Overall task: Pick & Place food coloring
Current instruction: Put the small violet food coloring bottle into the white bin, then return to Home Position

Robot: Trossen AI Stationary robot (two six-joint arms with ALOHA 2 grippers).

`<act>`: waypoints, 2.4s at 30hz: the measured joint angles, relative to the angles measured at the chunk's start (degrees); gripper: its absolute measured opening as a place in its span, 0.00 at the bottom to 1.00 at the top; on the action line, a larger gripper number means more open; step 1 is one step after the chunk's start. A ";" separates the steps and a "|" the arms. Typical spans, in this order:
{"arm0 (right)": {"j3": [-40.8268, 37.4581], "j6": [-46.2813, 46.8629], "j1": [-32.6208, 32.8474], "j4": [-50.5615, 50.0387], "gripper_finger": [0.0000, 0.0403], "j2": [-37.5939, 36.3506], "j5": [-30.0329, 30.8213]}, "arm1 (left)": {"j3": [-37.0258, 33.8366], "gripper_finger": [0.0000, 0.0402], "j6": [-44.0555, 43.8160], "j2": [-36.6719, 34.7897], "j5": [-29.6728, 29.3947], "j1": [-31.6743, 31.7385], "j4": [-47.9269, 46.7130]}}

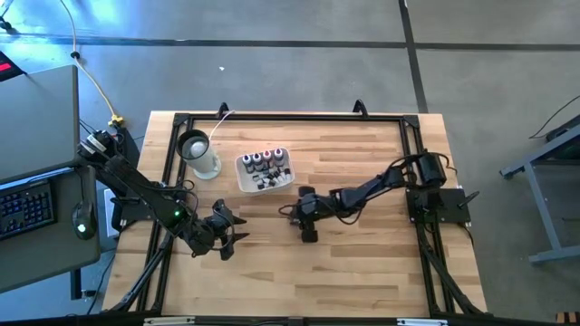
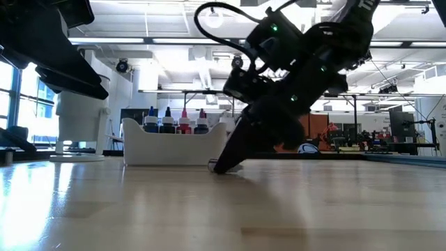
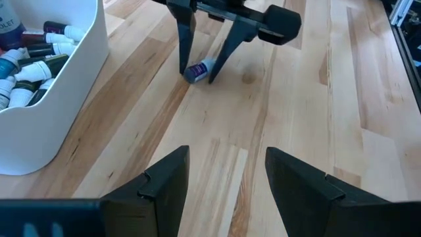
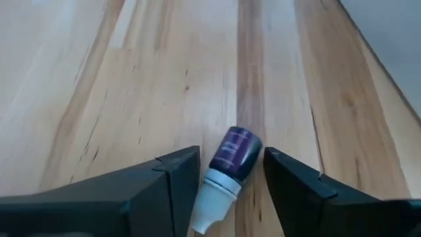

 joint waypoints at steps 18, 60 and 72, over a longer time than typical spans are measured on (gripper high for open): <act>8.12 -3.24 -1.34 14.05 0.19 -1.07 5.56 | 0.00 0.49 -1.45 -0.02 -1.35 0.02 0.32; 8.50 4.16 3.78 -47.95 0.33 -42.56 41.82 | 0.65 0.49 0.44 -39.64 -11.92 -7.23 -31.04; -34.35 -3.12 6.60 -2.62 0.33 -75.65 33.62 | -22.67 0.49 24.92 -44.41 5.49 2.04 10.42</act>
